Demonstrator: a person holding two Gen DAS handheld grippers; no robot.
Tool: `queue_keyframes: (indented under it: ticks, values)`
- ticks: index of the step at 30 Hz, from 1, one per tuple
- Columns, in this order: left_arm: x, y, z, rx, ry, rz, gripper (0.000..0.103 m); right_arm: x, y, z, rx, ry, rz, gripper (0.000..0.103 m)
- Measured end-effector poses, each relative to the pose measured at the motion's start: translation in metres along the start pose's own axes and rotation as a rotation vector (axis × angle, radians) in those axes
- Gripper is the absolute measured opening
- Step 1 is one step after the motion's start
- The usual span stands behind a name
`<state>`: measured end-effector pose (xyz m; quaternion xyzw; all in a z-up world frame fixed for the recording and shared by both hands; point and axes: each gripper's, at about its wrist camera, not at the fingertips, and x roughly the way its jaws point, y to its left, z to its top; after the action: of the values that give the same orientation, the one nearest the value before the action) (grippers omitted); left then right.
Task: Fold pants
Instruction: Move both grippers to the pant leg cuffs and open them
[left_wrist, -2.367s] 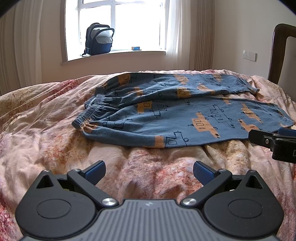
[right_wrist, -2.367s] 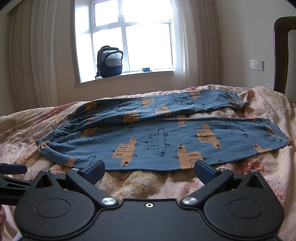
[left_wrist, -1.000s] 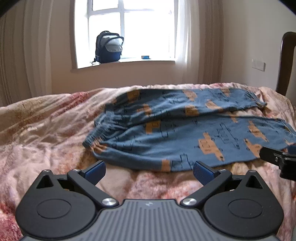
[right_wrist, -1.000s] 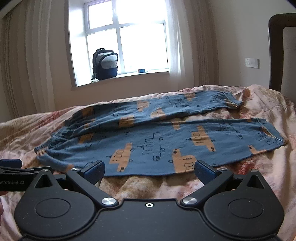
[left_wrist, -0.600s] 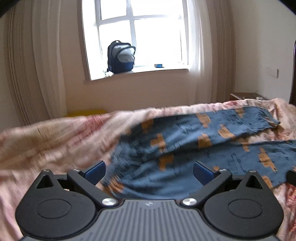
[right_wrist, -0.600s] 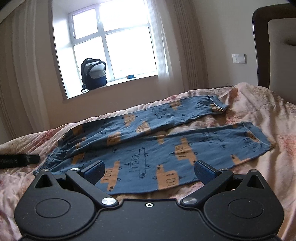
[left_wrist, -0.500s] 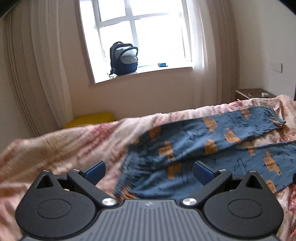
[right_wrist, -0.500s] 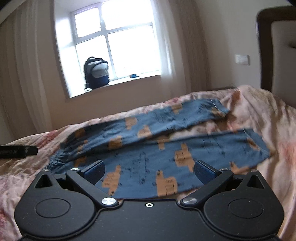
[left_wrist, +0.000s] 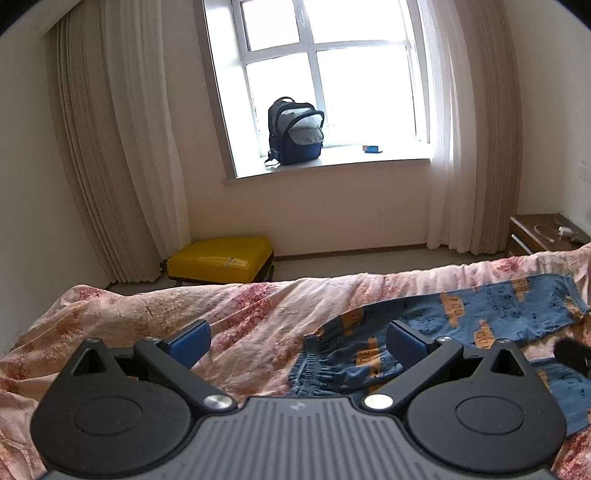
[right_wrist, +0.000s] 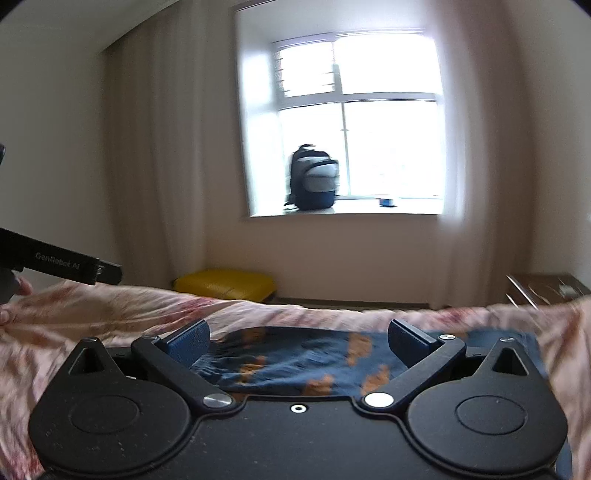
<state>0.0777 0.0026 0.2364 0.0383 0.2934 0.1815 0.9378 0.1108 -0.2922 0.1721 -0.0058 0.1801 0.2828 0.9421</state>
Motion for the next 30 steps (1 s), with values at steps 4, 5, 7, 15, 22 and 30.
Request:
queue_keyframes:
  ticks: [4,5,7,15,22,30]
  values:
    - [0.011,0.001,0.005,-0.017,0.016,0.009,0.103,0.014,0.004,0.019,-0.011,0.004,0.062,0.103]
    - [0.015,0.001,0.006,-0.017,0.017,0.009,0.103,0.018,0.004,0.023,-0.021,0.003,0.068,0.103]
    - [0.026,-0.002,0.009,-0.01,0.016,0.013,0.103,0.027,0.004,0.028,-0.051,-0.001,0.067,0.103]
    - [0.093,-0.023,0.021,0.001,0.044,-0.018,0.103,0.085,-0.015,0.029,-0.151,0.066,0.034,0.103]
    - [0.172,-0.048,0.024,0.06,-0.01,-0.081,0.103,0.178,-0.039,0.022,-0.266,0.134,0.112,0.103]
    - [0.275,-0.037,0.027,0.347,0.091,-0.439,0.103,0.272,-0.12,-0.012,-0.311,0.257,0.176,0.103]
